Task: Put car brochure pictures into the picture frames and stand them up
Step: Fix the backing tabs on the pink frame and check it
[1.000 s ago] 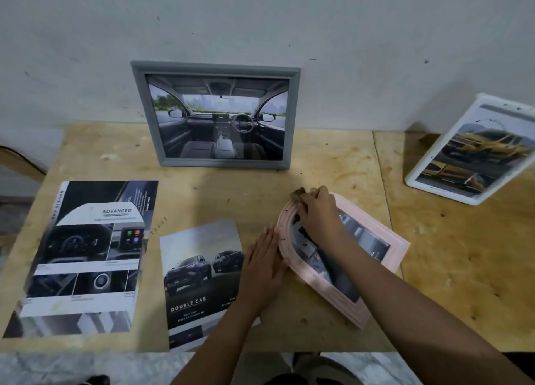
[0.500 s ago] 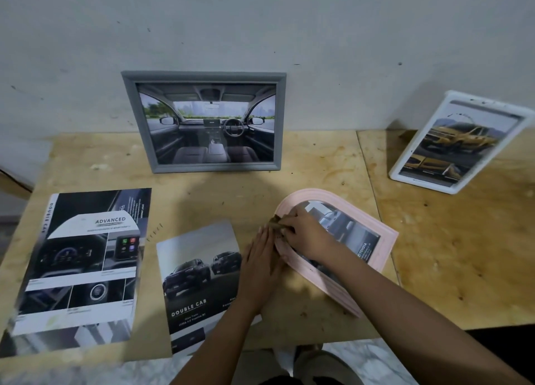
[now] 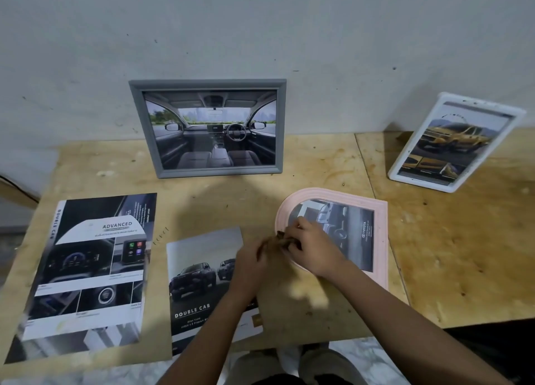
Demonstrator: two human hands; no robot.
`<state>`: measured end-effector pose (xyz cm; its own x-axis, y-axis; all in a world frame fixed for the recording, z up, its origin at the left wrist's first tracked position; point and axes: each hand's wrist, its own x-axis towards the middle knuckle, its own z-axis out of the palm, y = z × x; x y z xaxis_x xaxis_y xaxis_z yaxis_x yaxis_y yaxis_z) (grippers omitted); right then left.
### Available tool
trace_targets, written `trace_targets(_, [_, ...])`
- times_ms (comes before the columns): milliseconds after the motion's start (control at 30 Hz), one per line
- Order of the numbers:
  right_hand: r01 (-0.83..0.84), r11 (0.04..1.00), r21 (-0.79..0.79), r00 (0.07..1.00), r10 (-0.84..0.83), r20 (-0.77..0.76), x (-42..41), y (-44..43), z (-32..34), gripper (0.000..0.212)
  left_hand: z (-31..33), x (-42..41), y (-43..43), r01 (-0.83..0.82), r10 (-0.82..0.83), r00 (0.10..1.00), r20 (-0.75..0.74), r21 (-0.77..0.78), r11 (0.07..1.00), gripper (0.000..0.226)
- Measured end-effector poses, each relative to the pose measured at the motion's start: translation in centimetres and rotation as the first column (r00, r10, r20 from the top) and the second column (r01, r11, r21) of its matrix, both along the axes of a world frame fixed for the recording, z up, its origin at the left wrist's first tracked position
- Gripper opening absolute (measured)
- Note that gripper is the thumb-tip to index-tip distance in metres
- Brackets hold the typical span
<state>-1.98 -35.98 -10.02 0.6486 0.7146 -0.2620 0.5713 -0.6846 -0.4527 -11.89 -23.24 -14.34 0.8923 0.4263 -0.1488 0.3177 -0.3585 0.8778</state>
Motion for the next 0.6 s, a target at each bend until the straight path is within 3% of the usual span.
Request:
trace_targets(67, [-0.015,1.000,-0.018,1.000,0.015,0.015,-0.3,-0.1,0.0,0.037,0.6,1.8,1.0,-0.093,0.092,0.995,-0.035,-0.035,0.995,0.027])
trace_targets(167, [-0.033,0.999,-0.017,0.999,0.033,0.039,-0.5,-0.6,0.0,0.051,0.9,4.7,2.1,-0.083,0.074,0.993,-0.097,-0.097,0.992,0.030])
trace_targets(267, [-0.079,0.997,0.008,0.996,0.079,0.044,-0.7,-1.4,-0.1,0.031,1.0,6.9,2.5,-0.030,0.019,0.991,-0.131,-0.079,0.996,0.032])
trace_targets(367, [-0.097,0.991,0.088,0.993,0.102,-0.054,-0.4,-2.4,-0.1,0.029,0.8,8.1,2.3,0.107,-0.111,0.981,-0.156,-0.034,0.994,0.029])
trace_targets(500, [0.142,0.967,0.213,0.956,-0.078,-0.283,0.7,-2.6,0.8,0.023,0.4,8.4,2.6,0.062,-0.072,0.982,-0.174,-0.065,0.996,0.025])
trace_targets(600, [0.249,0.938,0.240,0.959,-0.203,-0.199,0.9,-1.8,1.1,0.032,0.9,8.8,2.9,0.048,-0.077,0.972,-0.222,-0.130,0.990,0.023])
